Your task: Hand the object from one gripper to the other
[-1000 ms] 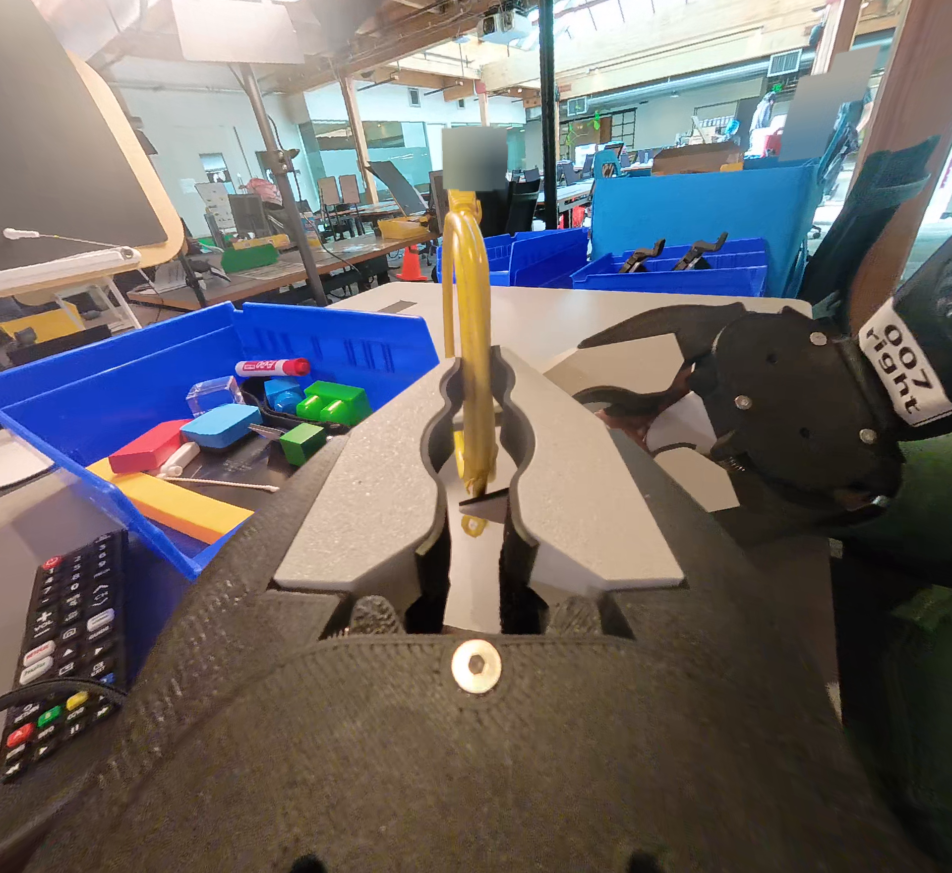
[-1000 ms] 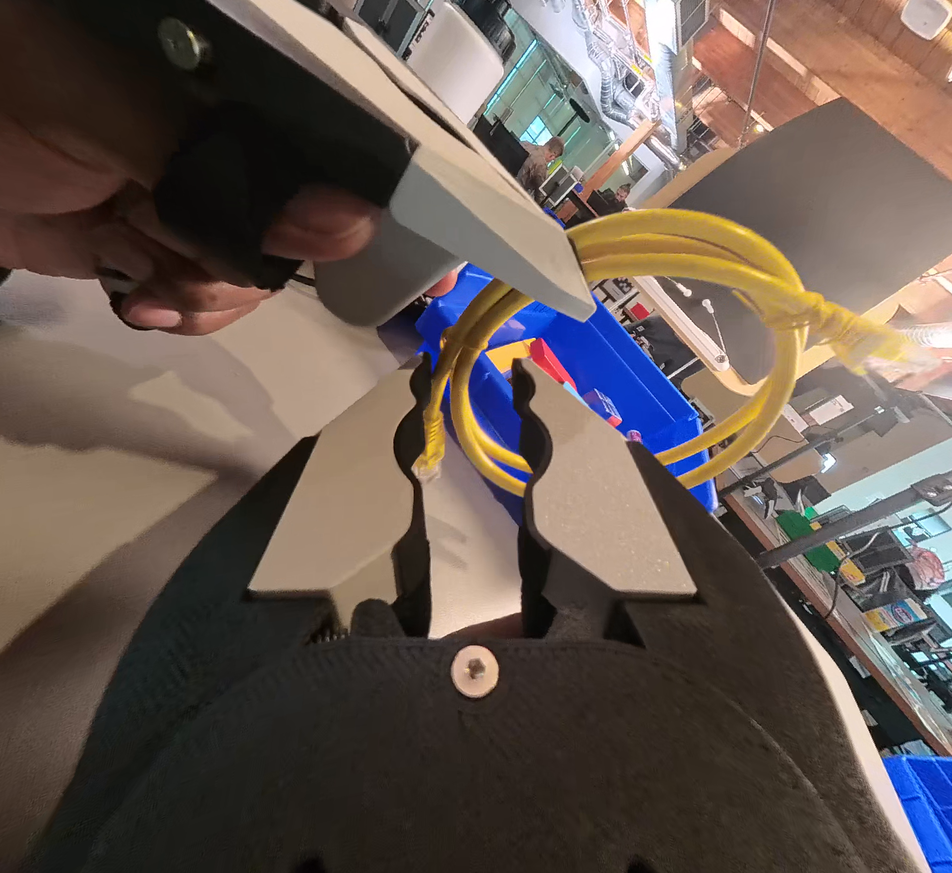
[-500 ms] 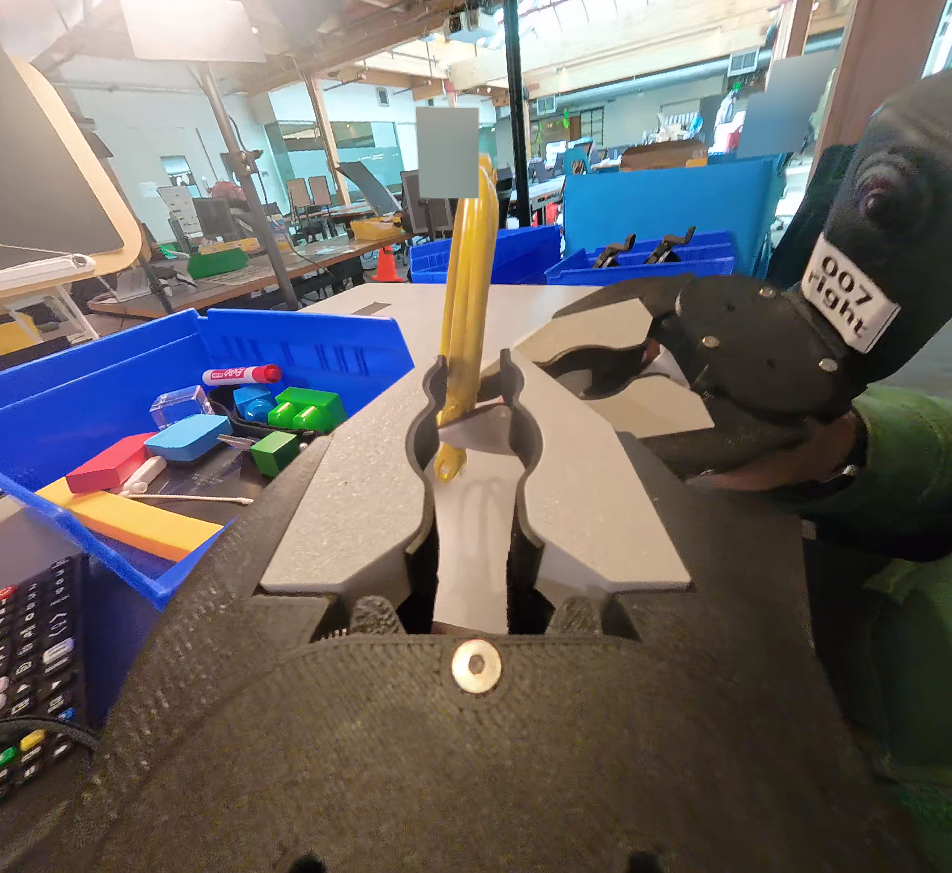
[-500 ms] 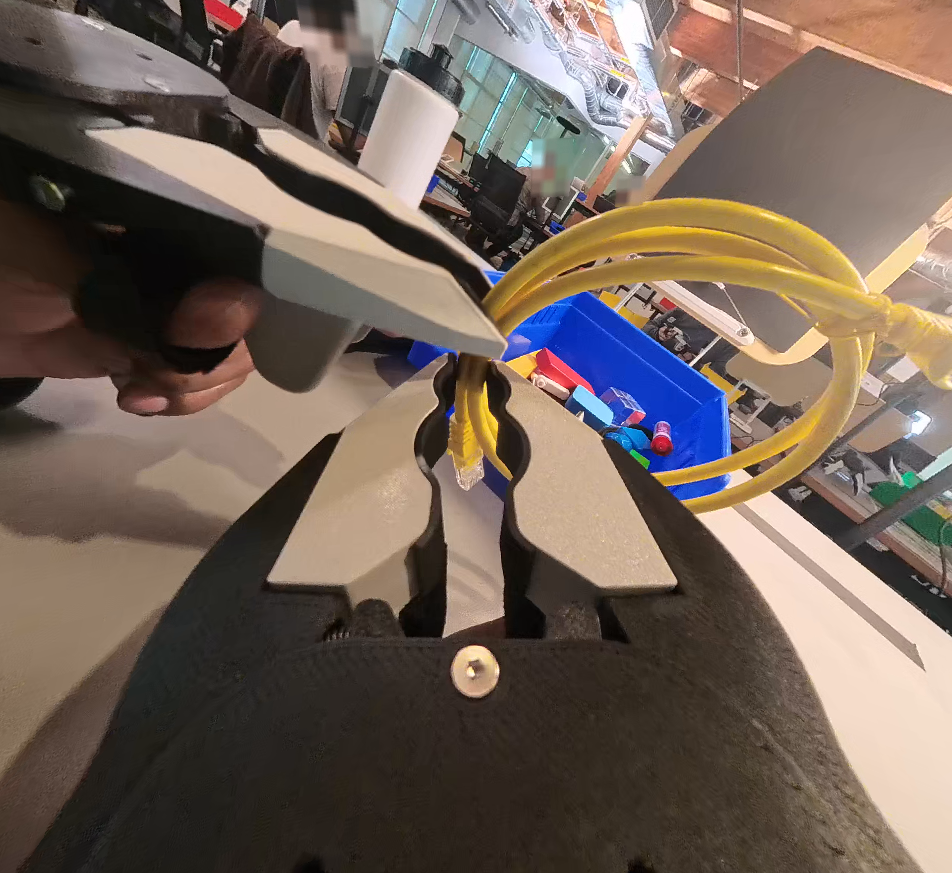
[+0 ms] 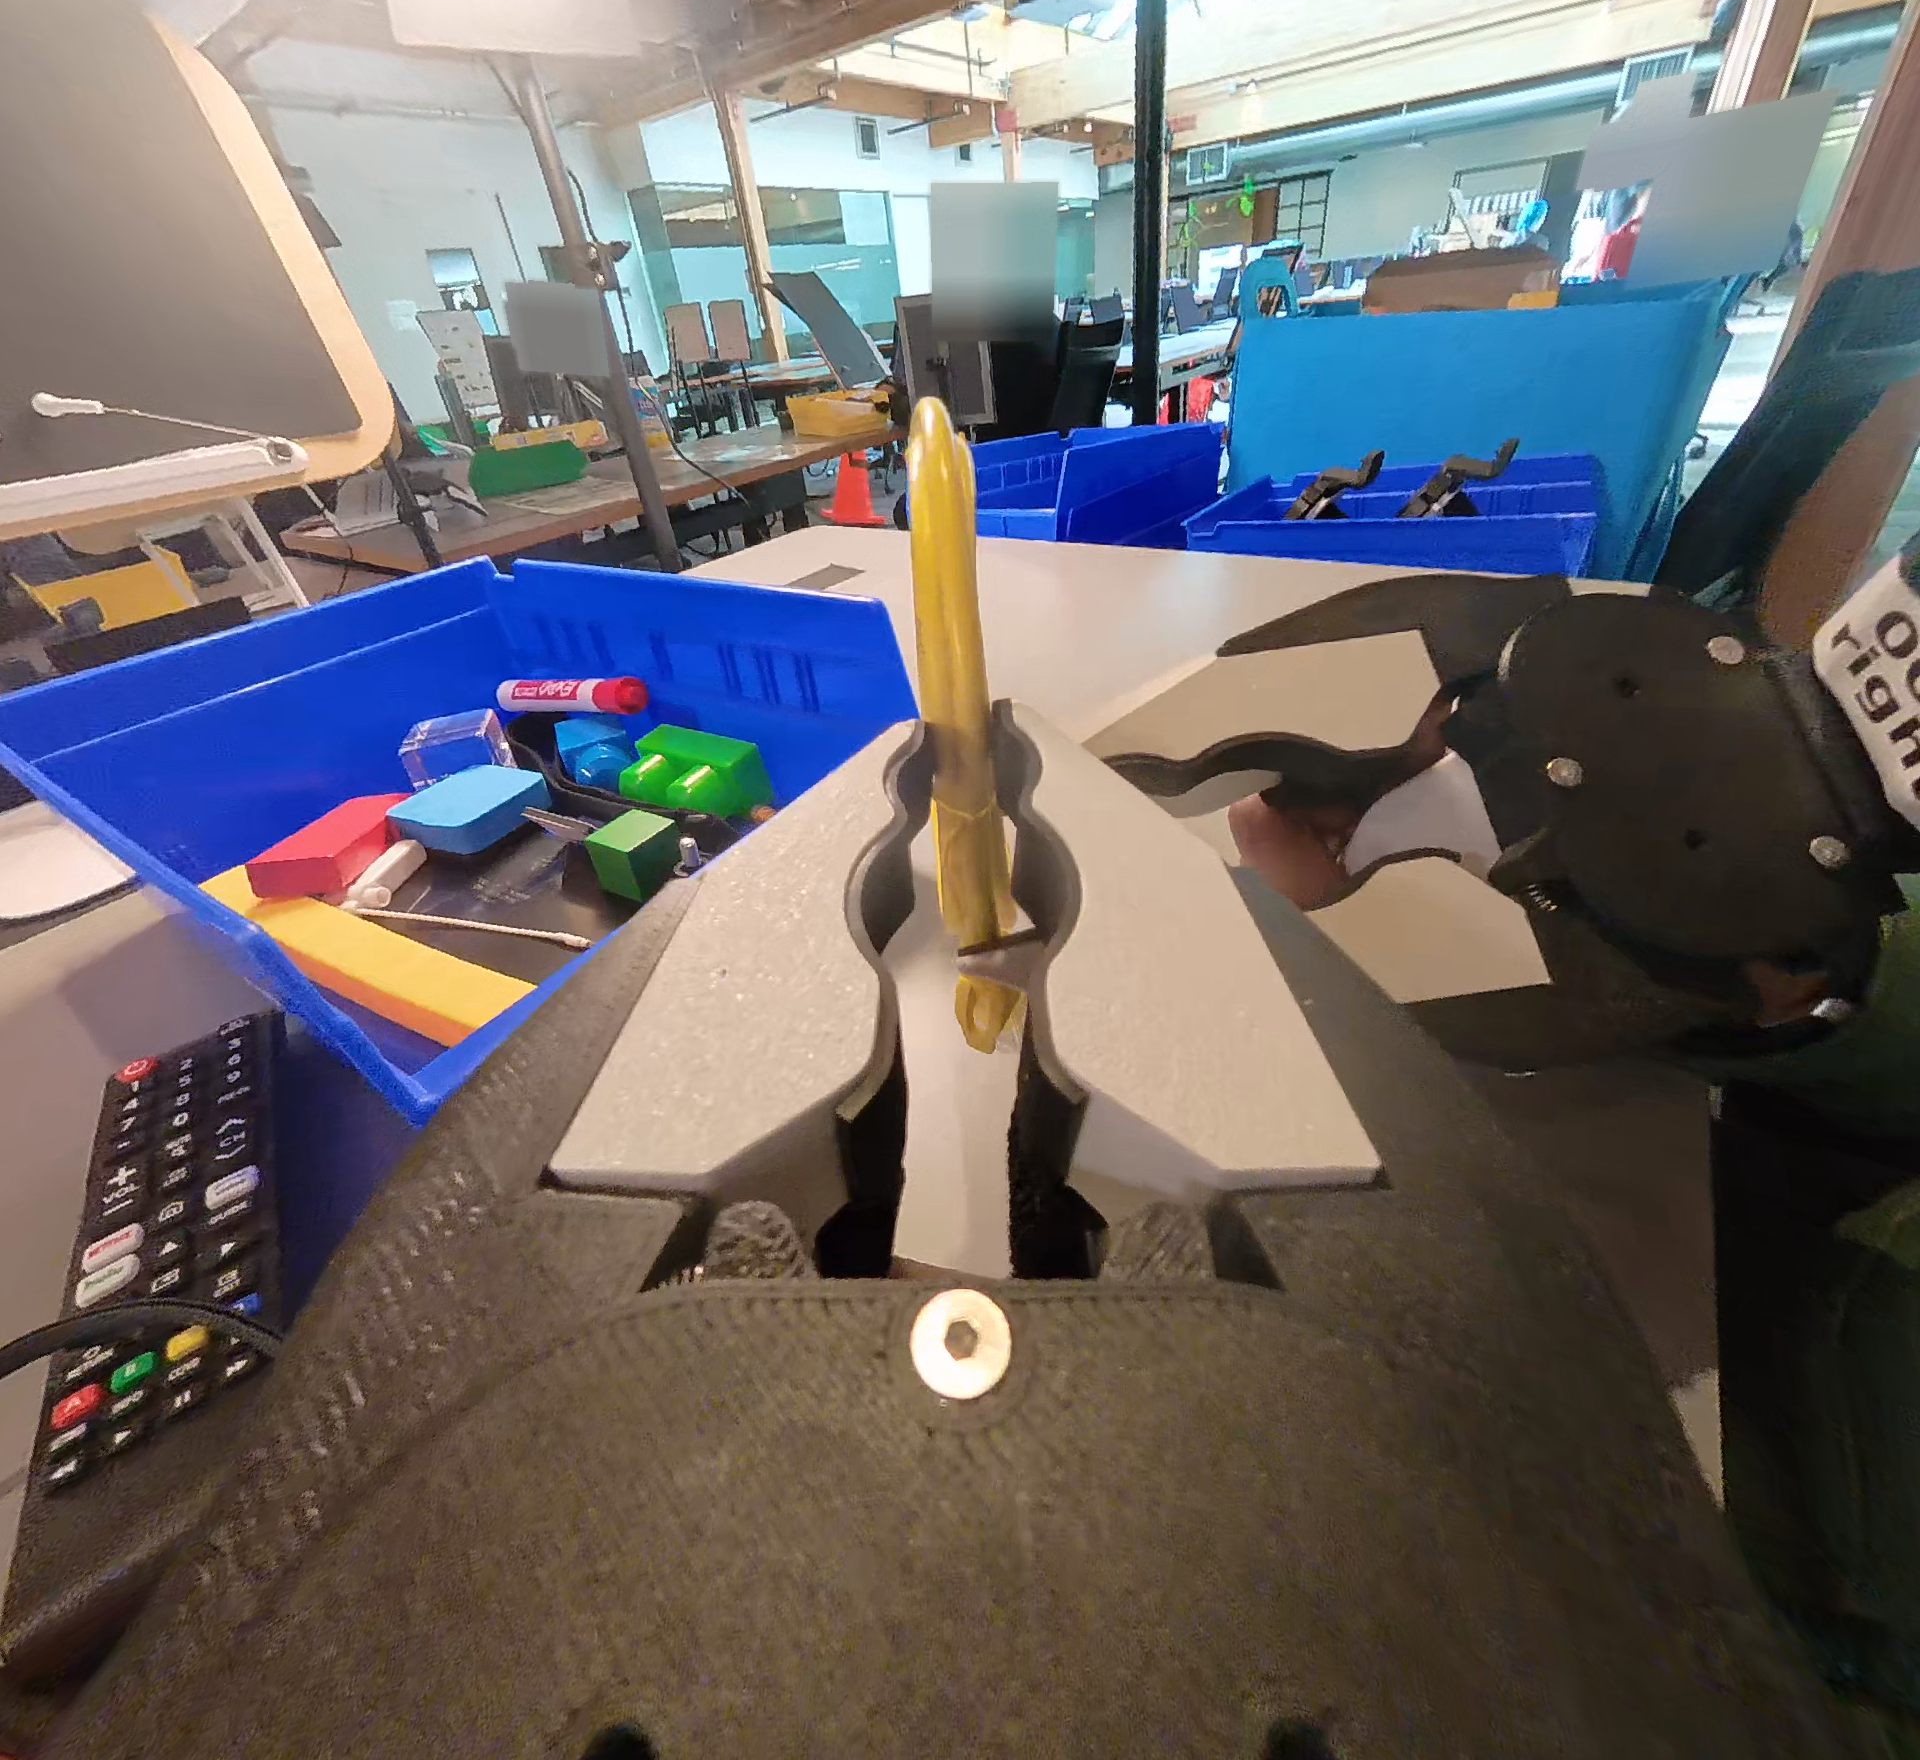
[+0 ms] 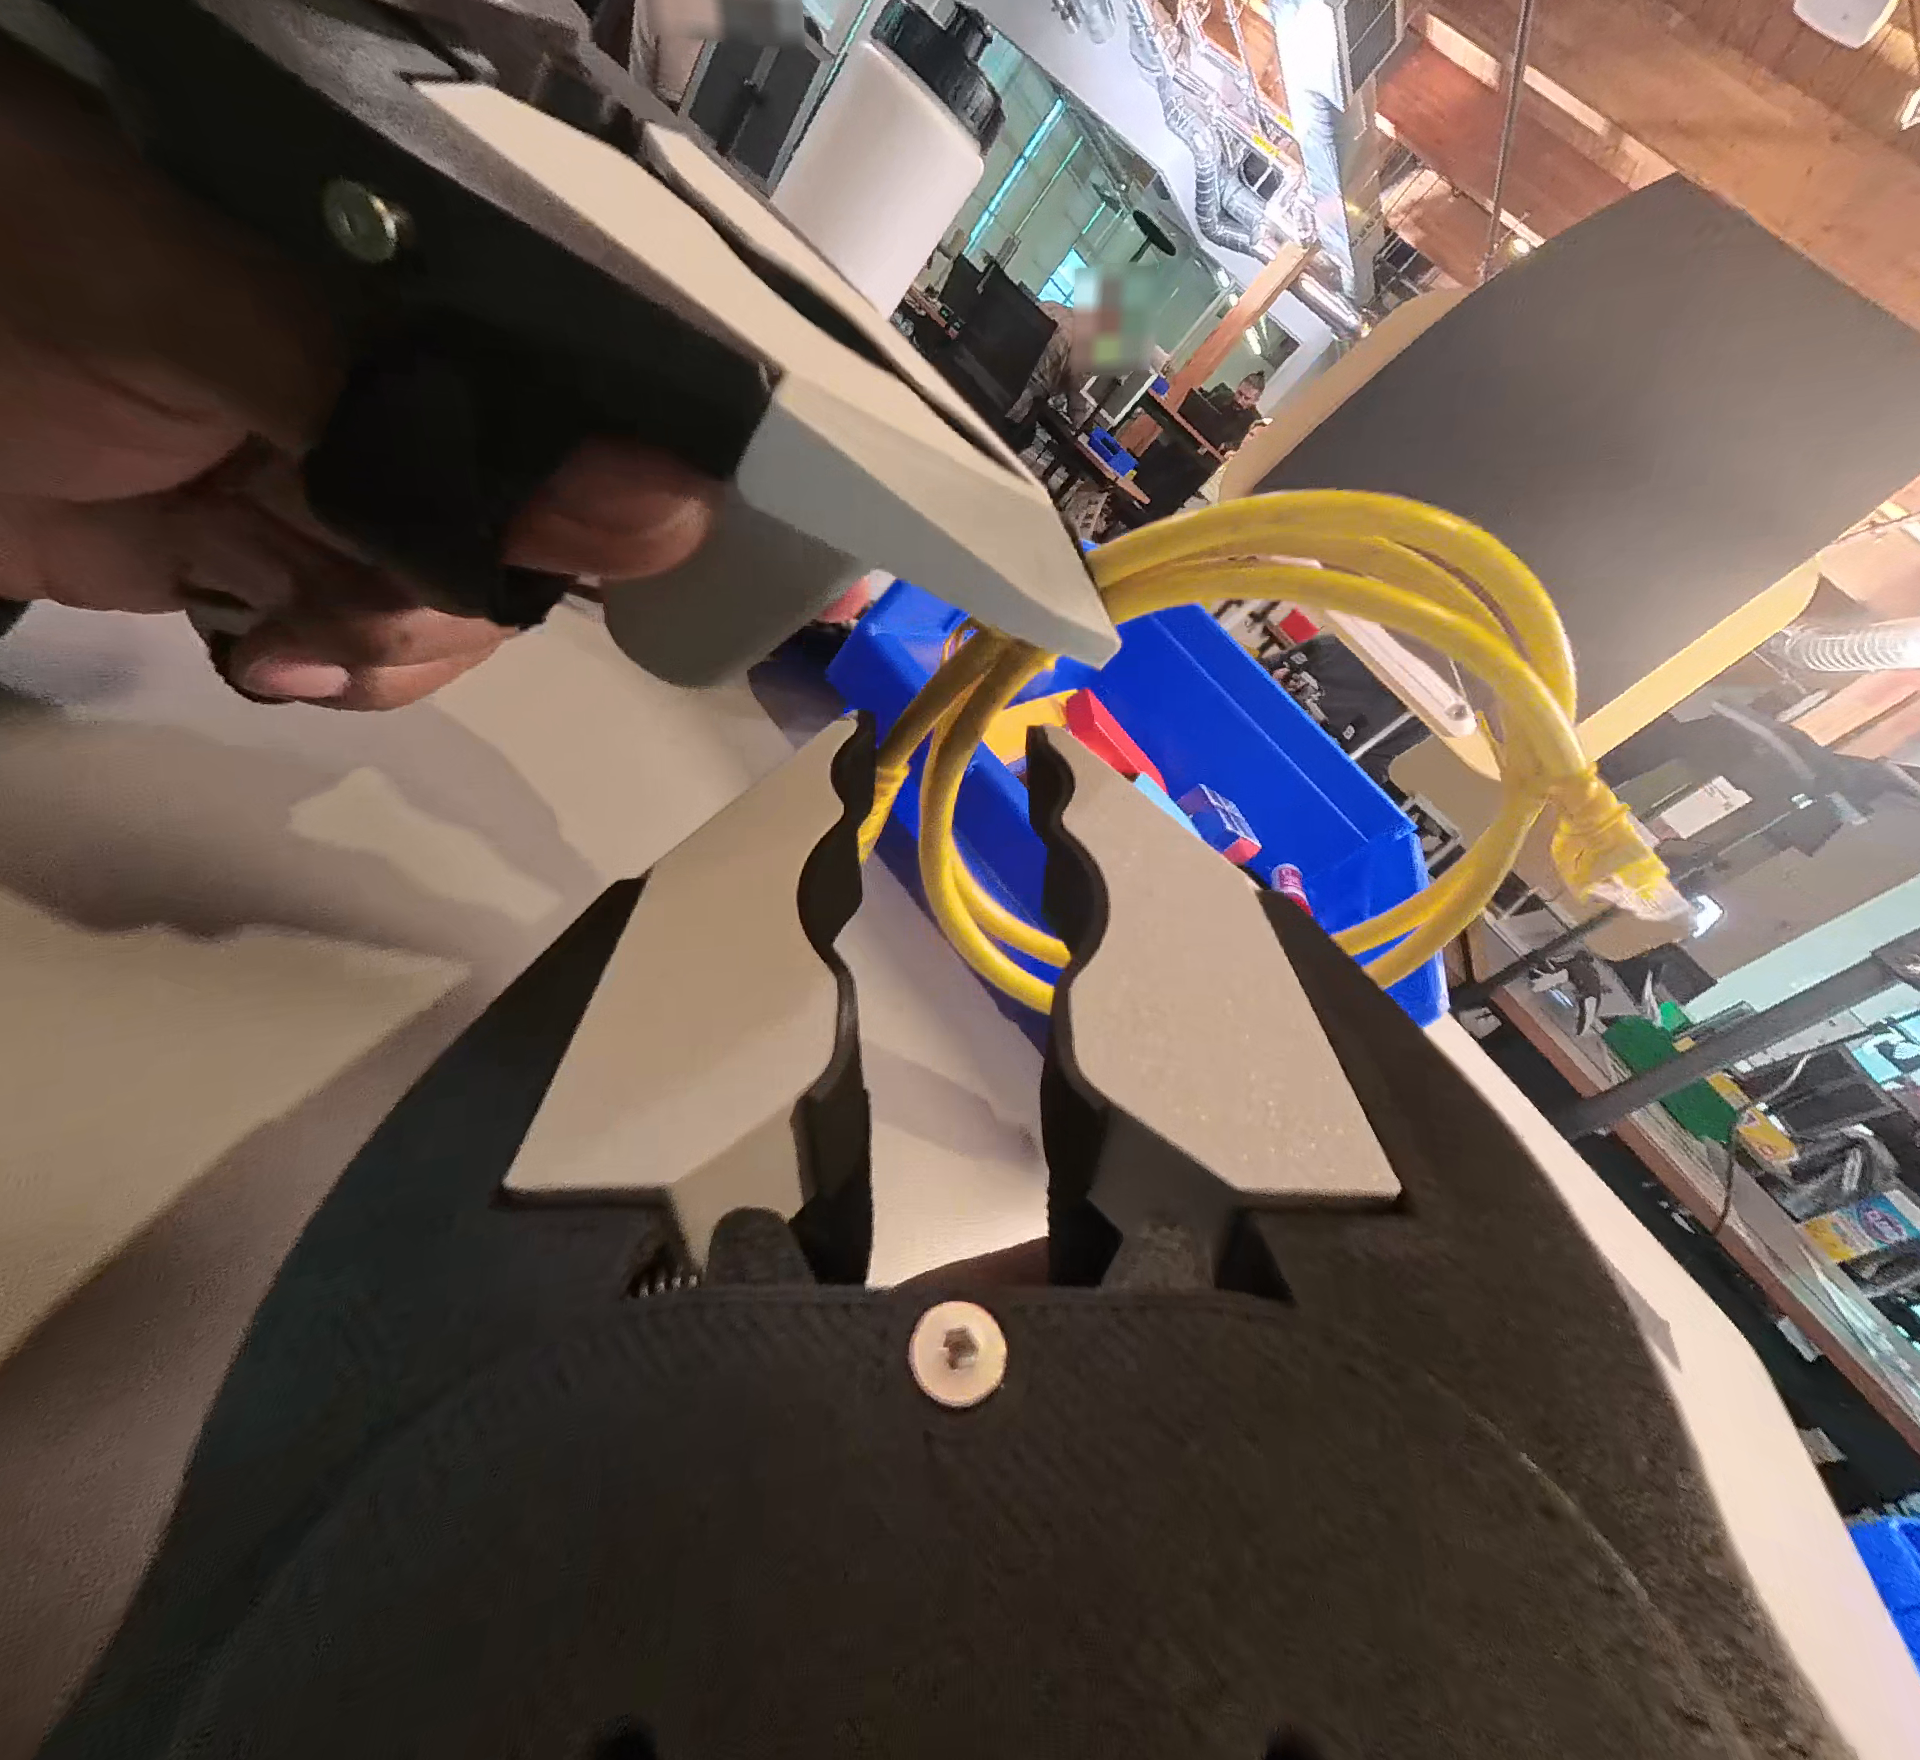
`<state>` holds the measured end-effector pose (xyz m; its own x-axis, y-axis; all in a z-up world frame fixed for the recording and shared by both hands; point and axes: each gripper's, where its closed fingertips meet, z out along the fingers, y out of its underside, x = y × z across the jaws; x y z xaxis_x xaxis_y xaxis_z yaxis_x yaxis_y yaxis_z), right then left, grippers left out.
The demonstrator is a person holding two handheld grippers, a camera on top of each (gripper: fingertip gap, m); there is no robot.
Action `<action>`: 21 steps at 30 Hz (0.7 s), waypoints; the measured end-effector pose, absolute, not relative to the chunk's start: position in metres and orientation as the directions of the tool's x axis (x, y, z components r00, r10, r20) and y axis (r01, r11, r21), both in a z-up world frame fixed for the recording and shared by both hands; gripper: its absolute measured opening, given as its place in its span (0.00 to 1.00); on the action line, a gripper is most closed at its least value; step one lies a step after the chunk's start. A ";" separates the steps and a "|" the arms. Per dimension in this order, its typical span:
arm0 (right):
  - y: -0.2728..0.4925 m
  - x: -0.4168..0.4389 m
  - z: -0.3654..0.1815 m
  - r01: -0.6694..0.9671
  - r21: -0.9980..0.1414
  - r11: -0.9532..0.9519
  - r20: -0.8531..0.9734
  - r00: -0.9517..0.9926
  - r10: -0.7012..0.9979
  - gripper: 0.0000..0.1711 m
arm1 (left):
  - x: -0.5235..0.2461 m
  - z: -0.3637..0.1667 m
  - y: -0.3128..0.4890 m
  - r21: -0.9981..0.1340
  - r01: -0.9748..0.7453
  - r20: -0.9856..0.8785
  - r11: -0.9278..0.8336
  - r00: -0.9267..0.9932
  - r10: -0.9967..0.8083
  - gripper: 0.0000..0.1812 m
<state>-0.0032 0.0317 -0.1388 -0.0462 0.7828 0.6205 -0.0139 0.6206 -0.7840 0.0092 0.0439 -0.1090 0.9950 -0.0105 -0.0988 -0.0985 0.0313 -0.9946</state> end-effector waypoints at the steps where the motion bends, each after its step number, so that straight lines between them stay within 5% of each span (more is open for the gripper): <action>1: 0.031 -0.003 -0.139 -0.017 -0.788 0.616 0.616 -0.050 0.786 0.17 | 0.009 -0.108 0.044 -0.995 -0.091 -0.092 0.036 0.996 -0.014 0.06; 21: 0.035 0.001 -0.129 -0.048 -0.871 0.488 0.490 -0.081 0.868 0.08 | 0.025 -0.101 0.043 -0.993 -0.073 -0.082 0.094 0.991 -0.102 0.12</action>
